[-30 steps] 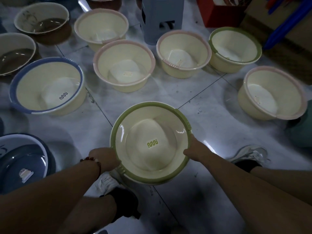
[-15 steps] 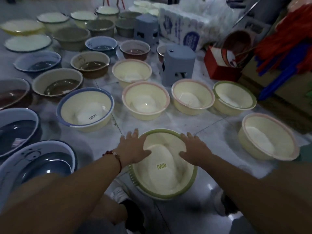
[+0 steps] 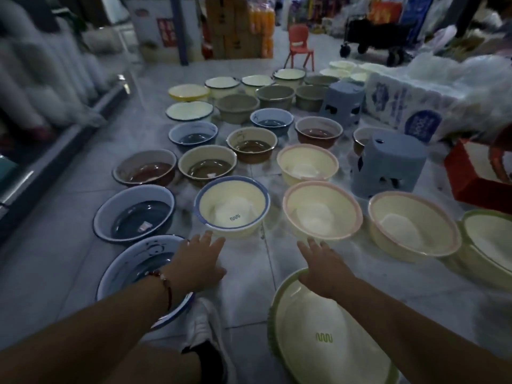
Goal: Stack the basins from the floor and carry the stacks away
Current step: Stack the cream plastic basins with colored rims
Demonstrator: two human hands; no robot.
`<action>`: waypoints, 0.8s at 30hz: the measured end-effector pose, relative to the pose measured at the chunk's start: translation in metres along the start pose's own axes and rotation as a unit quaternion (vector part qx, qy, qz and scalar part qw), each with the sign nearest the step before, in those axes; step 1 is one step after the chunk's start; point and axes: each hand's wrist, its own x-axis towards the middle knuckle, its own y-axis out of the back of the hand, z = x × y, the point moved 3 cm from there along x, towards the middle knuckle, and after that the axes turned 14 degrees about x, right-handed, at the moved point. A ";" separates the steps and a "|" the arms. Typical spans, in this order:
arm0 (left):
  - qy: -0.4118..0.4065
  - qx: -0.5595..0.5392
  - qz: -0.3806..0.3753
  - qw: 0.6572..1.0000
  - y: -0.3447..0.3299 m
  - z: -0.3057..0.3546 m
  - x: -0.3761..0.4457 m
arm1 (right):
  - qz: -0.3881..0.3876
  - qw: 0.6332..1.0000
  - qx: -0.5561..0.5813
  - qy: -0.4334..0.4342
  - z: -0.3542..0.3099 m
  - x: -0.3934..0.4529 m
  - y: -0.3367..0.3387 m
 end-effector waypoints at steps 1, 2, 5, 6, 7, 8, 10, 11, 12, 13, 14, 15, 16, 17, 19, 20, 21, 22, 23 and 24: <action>0.015 -0.008 -0.003 1.000 -0.001 -0.009 -0.003 | -0.007 1.000 -0.004 0.007 -0.006 0.011 -0.004; 0.034 -0.020 -0.009 0.999 -0.006 -0.018 -0.003 | -0.015 1.000 -0.008 0.014 -0.014 0.025 -0.009; 0.083 -0.112 -0.051 0.989 -0.025 -0.037 0.013 | -0.031 0.999 -0.022 0.038 -0.039 0.089 -0.033; 0.088 -0.140 -0.055 0.985 -0.029 -0.040 0.024 | -0.035 0.998 -0.026 0.046 -0.047 0.113 -0.044; 0.088 -0.152 -0.042 0.984 -0.030 -0.043 0.034 | -0.040 0.998 -0.027 0.052 -0.055 0.136 -0.056; 0.083 -0.150 -0.026 0.985 -0.030 -0.046 0.045 | -0.045 0.997 -0.024 0.055 -0.063 0.159 -0.068; 0.075 -0.138 -0.037 0.987 -0.038 -0.051 0.062 | -0.062 0.996 -0.016 0.055 -0.076 0.206 -0.092; 0.071 -0.135 -0.065 0.986 -0.047 -0.055 0.069 | -0.072 0.996 -0.012 0.053 -0.081 0.230 -0.105; 0.070 -0.136 -0.096 0.984 -0.057 -0.058 0.074 | -0.080 0.995 -0.013 0.051 -0.085 0.253 -0.116; 0.069 -0.145 -0.129 0.979 -0.066 -0.062 0.078 | -0.089 0.995 -0.015 0.048 -0.087 0.275 -0.128; 0.064 -0.161 -0.160 0.972 -0.074 -0.065 0.081 | -0.100 0.994 -0.018 0.046 -0.088 0.295 -0.140; 0.056 -0.177 -0.186 0.965 -0.081 -0.068 0.084 | -0.111 0.993 -0.023 0.043 -0.089 0.311 -0.150; 0.049 -0.190 -0.208 0.958 -0.086 -0.070 0.086 | -0.119 0.992 -0.024 0.042 -0.090 0.325 -0.158; 0.046 -0.199 -0.223 0.953 -0.089 -0.072 0.088 | -0.120 0.992 -0.022 0.042 -0.092 0.338 -0.164; 0.055 -0.217 -0.216 0.950 -0.091 -0.074 0.093 | -0.105 0.994 -0.014 0.039 -0.093 0.360 -0.170; 0.064 -0.221 -0.208 0.951 -0.091 -0.075 0.095 | -0.096 0.995 -0.009 0.035 -0.093 0.367 -0.172; 0.068 -0.222 -0.202 0.952 -0.090 -0.074 0.097 | -0.096 0.995 -0.004 0.027 -0.093 0.373 -0.175; 0.069 -0.220 -0.201 0.952 -0.090 -0.073 0.099 | -0.097 0.995 -0.007 0.024 -0.092 0.378 -0.179; 0.070 -0.220 -0.208 0.951 -0.090 -0.072 0.100 | -0.101 0.994 -0.018 0.023 -0.091 0.379 -0.181; 0.069 -0.221 -0.219 0.948 -0.090 -0.071 0.101 | -0.098 0.995 -0.023 0.025 -0.088 0.379 -0.184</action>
